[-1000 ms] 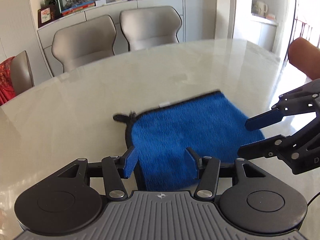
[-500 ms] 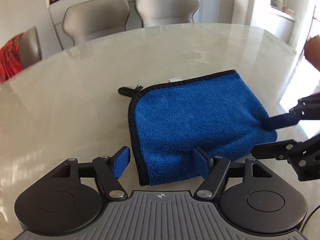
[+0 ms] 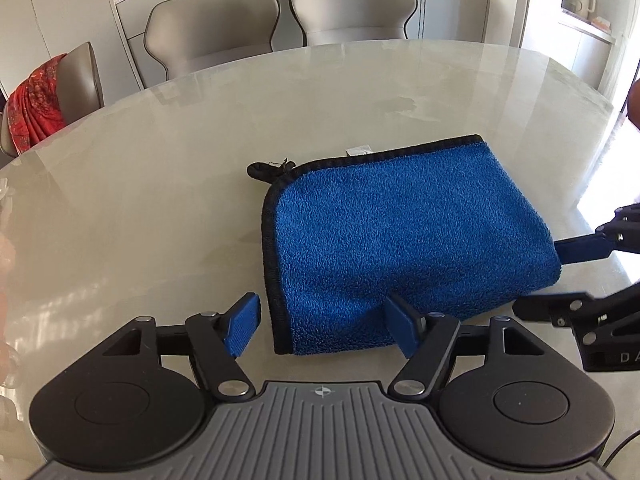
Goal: Fold towel
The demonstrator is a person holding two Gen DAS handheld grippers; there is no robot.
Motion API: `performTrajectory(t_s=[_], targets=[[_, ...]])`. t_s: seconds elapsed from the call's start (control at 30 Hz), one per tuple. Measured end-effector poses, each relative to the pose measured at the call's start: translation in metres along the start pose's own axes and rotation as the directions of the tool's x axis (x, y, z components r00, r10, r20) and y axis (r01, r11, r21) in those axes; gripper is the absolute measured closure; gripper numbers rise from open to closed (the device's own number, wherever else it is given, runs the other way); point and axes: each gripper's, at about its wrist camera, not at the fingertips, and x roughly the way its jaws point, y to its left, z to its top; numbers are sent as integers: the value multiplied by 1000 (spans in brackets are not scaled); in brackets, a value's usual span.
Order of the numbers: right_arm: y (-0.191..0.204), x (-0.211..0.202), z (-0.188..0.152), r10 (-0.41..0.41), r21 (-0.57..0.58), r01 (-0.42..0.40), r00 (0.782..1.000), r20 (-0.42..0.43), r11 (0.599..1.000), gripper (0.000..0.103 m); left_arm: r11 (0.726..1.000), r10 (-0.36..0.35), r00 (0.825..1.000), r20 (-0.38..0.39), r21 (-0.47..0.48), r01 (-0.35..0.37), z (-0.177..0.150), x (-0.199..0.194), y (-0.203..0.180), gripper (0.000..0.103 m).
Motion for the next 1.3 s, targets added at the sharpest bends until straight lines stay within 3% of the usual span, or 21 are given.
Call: performTrajectory(t_s=[0.27,0.37,0.53,0.87,1.1,1.3], targets=[[2,-7,-4,-24,32,24,1000,3,999,44,1000,8,1000,4,-30,-8,-1,-15,-1,31],[8,-14,-6,-43,55,42,999,11,998,38,999,12,1000,-9,-45,-12,-6,-22,-1,31],[18,-26,-10,-74,93,72,997,26,993,4,996,25,999,-22,-81,-26,-23,-33,2,31],[44,-34,-45,-166,171,155,985,54,973,0,989,72,997,-5,-130,-72,-61,-57,2,30],[55,-38,-59,-198,222,183,979,50,958,0,989,59,998,9,-138,-58,-79,-73,-5,30],[75,-41,-65,-261,220,249,965,27,943,0,988,73,997,16,-140,-70,-89,-90,-5,23]])
